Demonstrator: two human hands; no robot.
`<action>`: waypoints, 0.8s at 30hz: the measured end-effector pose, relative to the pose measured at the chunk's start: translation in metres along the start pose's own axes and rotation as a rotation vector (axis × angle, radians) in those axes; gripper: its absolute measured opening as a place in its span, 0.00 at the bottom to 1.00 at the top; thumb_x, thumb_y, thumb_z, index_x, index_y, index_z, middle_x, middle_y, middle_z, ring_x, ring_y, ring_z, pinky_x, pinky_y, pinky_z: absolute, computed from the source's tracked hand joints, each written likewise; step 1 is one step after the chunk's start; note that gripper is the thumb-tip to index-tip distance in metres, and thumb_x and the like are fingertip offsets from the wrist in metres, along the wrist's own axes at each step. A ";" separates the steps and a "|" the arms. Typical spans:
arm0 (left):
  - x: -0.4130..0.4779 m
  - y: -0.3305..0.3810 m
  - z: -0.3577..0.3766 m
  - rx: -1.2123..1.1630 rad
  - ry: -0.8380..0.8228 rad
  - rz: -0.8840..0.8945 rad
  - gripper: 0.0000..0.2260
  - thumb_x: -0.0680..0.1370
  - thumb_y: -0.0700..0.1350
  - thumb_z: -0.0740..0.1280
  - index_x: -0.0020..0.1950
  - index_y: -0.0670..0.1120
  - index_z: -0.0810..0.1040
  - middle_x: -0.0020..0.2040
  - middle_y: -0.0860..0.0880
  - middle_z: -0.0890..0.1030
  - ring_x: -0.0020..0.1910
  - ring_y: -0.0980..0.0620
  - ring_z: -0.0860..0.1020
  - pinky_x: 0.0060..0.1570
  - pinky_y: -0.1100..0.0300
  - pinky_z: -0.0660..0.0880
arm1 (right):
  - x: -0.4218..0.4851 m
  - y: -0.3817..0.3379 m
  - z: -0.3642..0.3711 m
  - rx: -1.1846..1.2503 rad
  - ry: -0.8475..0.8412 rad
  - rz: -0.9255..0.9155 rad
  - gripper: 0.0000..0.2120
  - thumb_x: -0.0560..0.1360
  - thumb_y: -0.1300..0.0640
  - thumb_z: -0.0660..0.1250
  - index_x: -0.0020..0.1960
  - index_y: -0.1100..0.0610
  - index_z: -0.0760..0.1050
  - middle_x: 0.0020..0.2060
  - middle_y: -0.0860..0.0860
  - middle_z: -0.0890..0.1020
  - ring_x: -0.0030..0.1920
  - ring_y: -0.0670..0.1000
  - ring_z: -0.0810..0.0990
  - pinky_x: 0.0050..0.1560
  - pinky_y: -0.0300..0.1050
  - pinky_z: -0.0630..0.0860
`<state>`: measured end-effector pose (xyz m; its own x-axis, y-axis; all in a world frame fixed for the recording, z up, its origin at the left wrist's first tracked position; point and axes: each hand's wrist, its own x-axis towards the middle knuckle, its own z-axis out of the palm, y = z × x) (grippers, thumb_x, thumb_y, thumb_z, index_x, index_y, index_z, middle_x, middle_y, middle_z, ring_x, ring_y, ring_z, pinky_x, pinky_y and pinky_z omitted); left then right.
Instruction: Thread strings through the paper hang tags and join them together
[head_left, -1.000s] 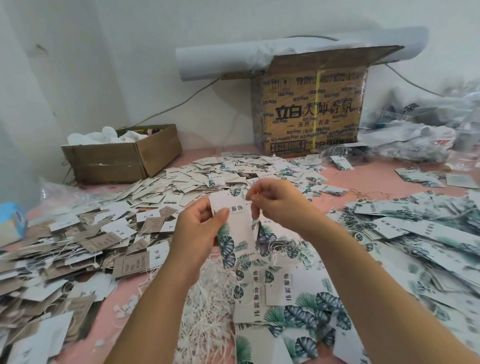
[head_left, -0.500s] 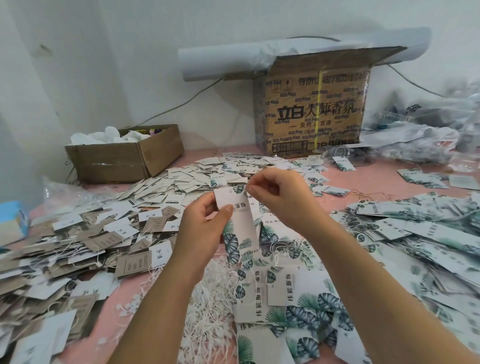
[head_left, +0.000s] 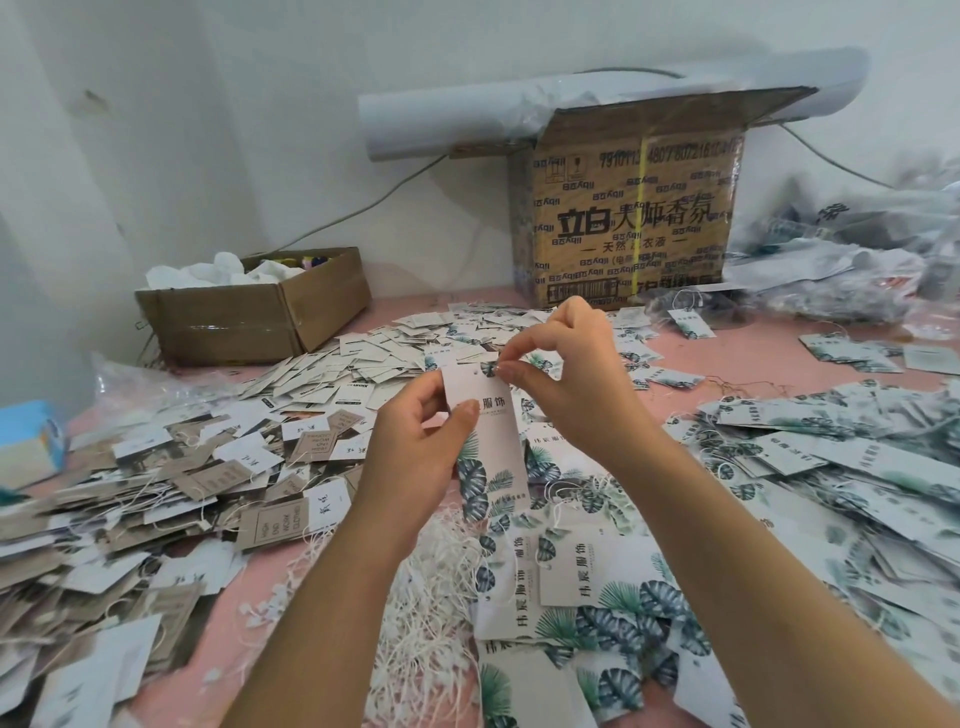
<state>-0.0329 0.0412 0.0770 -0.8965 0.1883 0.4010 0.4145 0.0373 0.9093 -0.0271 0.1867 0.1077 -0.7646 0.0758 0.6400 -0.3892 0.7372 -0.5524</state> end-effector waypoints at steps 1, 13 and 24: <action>0.000 0.000 0.000 0.008 -0.002 0.004 0.10 0.79 0.39 0.64 0.48 0.54 0.78 0.44 0.57 0.84 0.39 0.55 0.82 0.37 0.59 0.79 | 0.000 0.000 0.000 -0.005 0.002 -0.010 0.05 0.72 0.56 0.70 0.46 0.56 0.81 0.38 0.44 0.61 0.49 0.51 0.64 0.51 0.41 0.63; -0.001 0.005 0.001 0.088 -0.025 0.048 0.09 0.78 0.42 0.64 0.47 0.57 0.78 0.46 0.54 0.83 0.41 0.51 0.82 0.32 0.65 0.73 | -0.002 -0.002 0.006 -0.031 0.016 -0.084 0.04 0.73 0.59 0.69 0.45 0.59 0.81 0.41 0.50 0.66 0.49 0.52 0.65 0.48 0.39 0.62; 0.000 0.004 0.000 -0.008 -0.068 -0.018 0.12 0.82 0.44 0.55 0.49 0.52 0.78 0.45 0.43 0.82 0.41 0.46 0.81 0.36 0.59 0.80 | -0.002 -0.003 0.009 -0.005 0.032 -0.060 0.04 0.73 0.58 0.70 0.45 0.58 0.81 0.37 0.46 0.65 0.46 0.50 0.67 0.45 0.37 0.61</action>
<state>-0.0313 0.0409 0.0804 -0.8910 0.2537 0.3764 0.3970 0.0336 0.9172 -0.0287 0.1782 0.1035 -0.7228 0.0529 0.6890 -0.4316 0.7441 -0.5099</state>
